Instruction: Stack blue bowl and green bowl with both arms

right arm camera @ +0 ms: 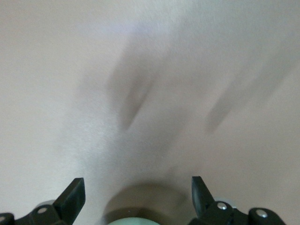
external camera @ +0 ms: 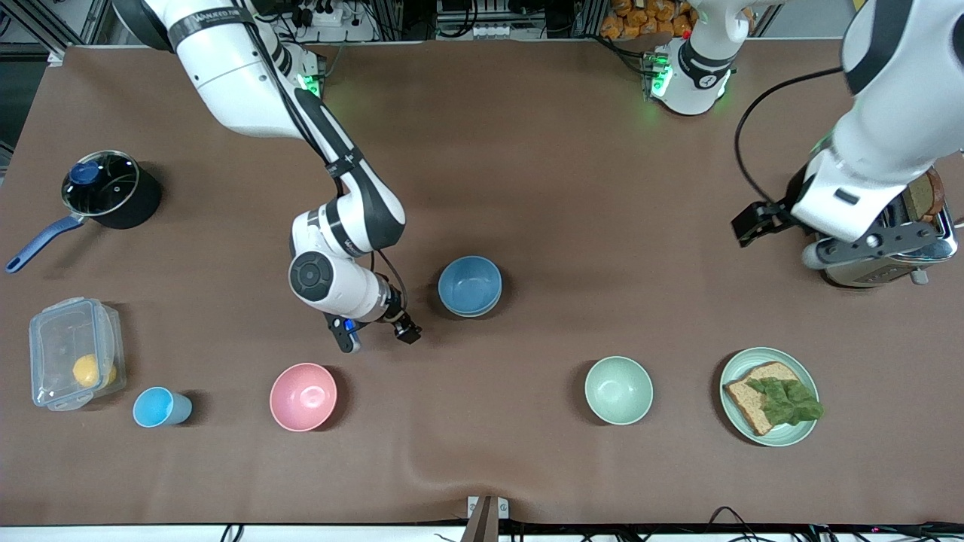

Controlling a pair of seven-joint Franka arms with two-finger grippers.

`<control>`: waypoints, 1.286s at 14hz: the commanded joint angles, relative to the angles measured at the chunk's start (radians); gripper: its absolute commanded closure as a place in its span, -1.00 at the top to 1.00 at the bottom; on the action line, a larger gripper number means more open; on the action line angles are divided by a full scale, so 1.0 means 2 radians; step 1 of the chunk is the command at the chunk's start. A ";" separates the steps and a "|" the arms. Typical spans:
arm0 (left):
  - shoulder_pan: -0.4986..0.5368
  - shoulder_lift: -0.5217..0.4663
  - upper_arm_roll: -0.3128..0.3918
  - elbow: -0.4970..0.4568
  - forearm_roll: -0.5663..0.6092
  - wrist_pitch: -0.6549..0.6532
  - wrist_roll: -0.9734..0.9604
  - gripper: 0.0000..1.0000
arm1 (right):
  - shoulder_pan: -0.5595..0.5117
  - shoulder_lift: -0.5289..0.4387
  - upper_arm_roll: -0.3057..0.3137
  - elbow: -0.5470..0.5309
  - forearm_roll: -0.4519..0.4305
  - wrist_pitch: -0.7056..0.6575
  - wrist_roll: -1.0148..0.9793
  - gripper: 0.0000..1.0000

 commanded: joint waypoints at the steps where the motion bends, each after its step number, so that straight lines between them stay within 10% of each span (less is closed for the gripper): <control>1: -0.006 -0.034 0.032 -0.018 -0.013 -0.016 0.055 1.00 | -0.021 -0.025 0.006 -0.001 -0.007 -0.020 -0.034 1.00; 8: -0.012 -0.050 0.065 -0.016 -0.037 -0.055 0.140 1.00 | -0.113 -0.128 0.004 -0.010 -0.012 -0.169 -0.291 1.00; 18: -0.013 -0.054 0.065 -0.014 -0.038 -0.068 0.145 1.00 | -0.197 -0.318 0.006 -0.023 -0.148 -0.326 -0.615 1.00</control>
